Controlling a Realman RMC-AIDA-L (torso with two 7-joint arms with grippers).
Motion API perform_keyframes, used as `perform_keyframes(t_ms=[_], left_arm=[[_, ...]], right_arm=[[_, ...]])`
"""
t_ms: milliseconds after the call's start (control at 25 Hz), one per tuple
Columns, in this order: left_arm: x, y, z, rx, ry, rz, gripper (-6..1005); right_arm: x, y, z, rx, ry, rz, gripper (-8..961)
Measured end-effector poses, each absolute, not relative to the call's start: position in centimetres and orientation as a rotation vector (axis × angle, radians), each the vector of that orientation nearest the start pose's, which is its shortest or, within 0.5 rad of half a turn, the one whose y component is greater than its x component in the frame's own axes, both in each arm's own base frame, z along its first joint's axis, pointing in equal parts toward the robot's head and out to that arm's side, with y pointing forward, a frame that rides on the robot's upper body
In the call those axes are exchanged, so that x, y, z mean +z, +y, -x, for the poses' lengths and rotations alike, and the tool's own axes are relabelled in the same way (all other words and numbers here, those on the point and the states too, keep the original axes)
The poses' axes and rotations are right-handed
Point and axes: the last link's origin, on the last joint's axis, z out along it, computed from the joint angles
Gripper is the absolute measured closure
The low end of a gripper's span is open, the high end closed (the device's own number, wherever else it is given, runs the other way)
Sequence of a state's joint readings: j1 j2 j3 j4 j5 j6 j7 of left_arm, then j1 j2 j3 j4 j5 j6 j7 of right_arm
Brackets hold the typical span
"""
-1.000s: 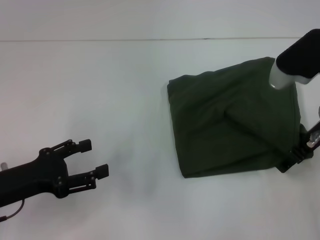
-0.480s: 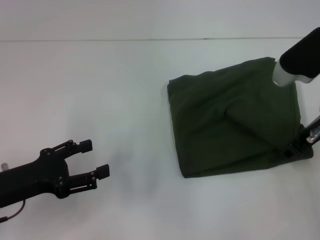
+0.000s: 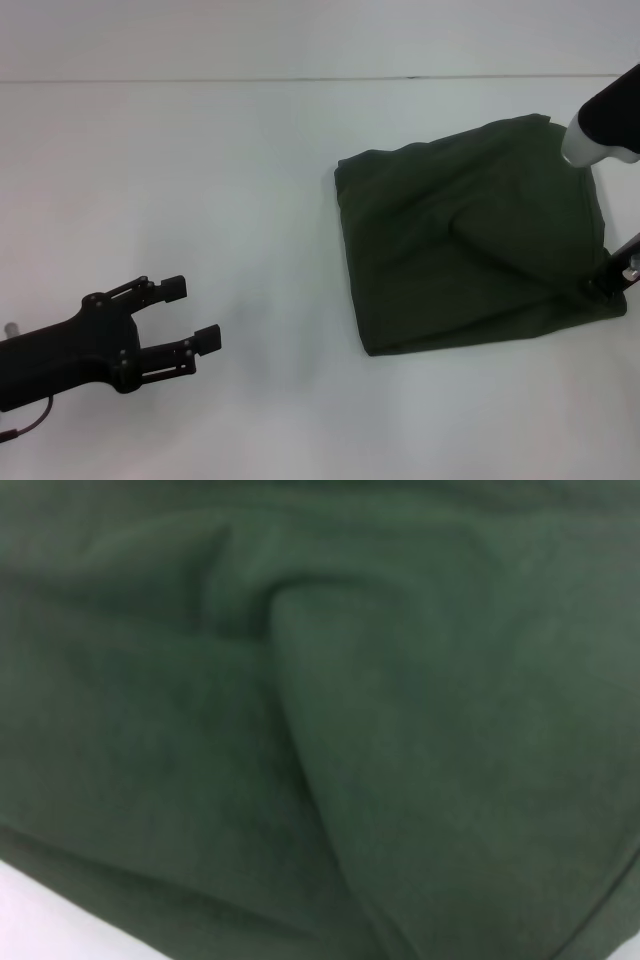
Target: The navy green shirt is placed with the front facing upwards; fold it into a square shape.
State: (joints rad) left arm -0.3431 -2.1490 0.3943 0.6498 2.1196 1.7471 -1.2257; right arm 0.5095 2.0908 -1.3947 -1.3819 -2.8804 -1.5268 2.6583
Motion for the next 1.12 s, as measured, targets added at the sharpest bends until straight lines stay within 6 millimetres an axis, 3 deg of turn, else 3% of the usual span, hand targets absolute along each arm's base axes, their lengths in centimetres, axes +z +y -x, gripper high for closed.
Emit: perform_keyframes(t_ms=[280,800,1120], left_arm=[[-0.3,25.2,30.9,-0.885,-0.758,2.576,99],[-0.5,25.5,30.2,-0.916,-0.754,2.587,99],[-0.6,26.0,29.8,-0.923,-0.752,2.595,99]], right_arm=[[4.2,34.7,-22.7,-0.553,1.038,2.301,924],[9.8,32.8,-23.9,-0.129,1.258,2.379,940],[11.3,30.2,-26.7,-0.085,1.331,2.374,941]])
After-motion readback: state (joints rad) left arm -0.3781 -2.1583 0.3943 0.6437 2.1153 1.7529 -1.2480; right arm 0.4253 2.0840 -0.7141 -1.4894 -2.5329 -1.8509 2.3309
